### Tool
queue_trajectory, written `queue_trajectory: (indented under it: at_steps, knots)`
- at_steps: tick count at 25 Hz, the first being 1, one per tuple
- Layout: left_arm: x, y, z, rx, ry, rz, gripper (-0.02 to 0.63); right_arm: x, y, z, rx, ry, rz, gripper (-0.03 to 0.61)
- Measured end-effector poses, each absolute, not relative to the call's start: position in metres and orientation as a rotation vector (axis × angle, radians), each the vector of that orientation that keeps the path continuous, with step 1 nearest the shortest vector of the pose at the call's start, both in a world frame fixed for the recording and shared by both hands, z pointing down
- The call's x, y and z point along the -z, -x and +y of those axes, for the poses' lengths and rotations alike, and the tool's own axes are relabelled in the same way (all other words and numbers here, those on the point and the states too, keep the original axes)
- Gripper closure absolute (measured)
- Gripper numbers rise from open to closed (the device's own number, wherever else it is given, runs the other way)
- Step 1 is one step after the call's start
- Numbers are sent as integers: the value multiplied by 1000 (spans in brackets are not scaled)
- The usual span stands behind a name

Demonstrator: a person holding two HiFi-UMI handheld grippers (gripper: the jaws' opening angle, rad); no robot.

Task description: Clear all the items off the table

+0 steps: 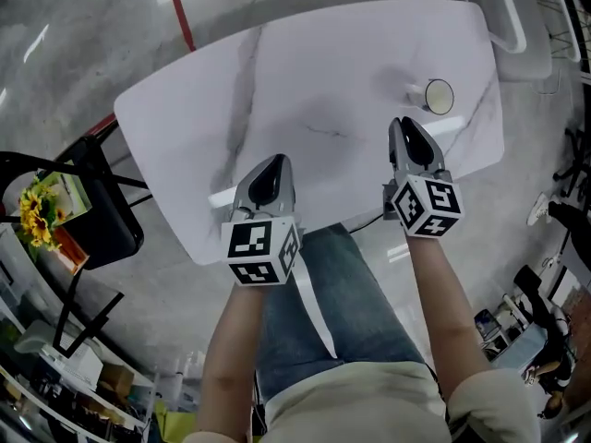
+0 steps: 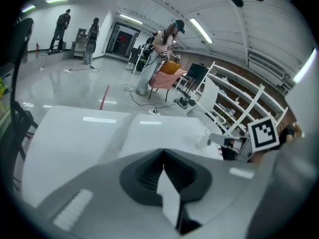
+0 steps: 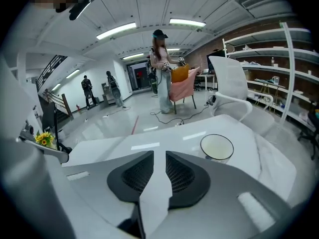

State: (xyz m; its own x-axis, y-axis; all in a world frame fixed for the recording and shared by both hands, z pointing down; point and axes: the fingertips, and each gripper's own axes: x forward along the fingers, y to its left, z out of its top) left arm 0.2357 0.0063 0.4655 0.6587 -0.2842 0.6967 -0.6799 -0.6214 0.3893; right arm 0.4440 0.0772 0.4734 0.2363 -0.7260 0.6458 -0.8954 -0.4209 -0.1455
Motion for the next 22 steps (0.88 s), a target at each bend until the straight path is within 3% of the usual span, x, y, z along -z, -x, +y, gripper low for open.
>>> queue_trajectory:
  at_steps: [19,22]
  knots:
    - [-488,-294,27,-892,-2230,-614,606,-544,-542,130,-1078,-2398,-1250,241]
    - [-488,-301,28,-907,-2235,-594,606,-550,-551,126,-1075,-2402,-1243,222]
